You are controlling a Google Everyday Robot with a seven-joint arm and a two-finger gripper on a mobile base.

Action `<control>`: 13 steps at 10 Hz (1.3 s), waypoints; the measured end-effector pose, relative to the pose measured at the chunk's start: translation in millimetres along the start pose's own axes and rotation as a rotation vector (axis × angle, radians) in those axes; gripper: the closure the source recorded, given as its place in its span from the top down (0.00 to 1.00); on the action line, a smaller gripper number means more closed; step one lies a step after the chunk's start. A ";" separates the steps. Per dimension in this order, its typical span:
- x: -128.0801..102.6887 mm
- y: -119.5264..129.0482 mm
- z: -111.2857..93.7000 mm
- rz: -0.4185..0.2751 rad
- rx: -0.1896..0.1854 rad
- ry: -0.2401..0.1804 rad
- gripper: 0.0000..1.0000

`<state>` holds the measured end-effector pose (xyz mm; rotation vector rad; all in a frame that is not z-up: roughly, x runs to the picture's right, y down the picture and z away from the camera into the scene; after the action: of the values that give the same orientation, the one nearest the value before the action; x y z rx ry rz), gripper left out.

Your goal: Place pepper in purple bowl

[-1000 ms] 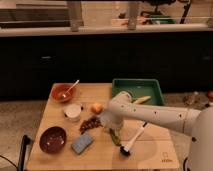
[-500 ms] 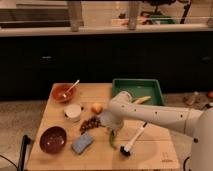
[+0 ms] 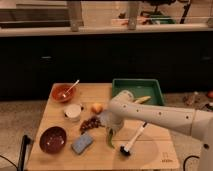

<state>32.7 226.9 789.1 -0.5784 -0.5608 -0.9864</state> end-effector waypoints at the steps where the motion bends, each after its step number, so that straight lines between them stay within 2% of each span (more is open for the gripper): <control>1: -7.0 -1.8 -15.8 0.000 0.020 0.008 0.00; 3: -21.7 -9.0 -38.0 -0.007 0.057 0.027 0.00; 5: -40.6 -25.1 -47.3 -0.034 0.075 0.041 0.00; 8: -70.4 -59.8 -47.4 -0.110 0.063 0.056 0.00; 9: -84.4 -75.8 -45.6 -0.148 0.044 0.060 0.00; 13: -112.8 -108.9 -45.1 -0.224 0.009 0.069 0.00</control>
<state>-105.1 217.3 702.3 -0.4786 -0.5768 -1.2102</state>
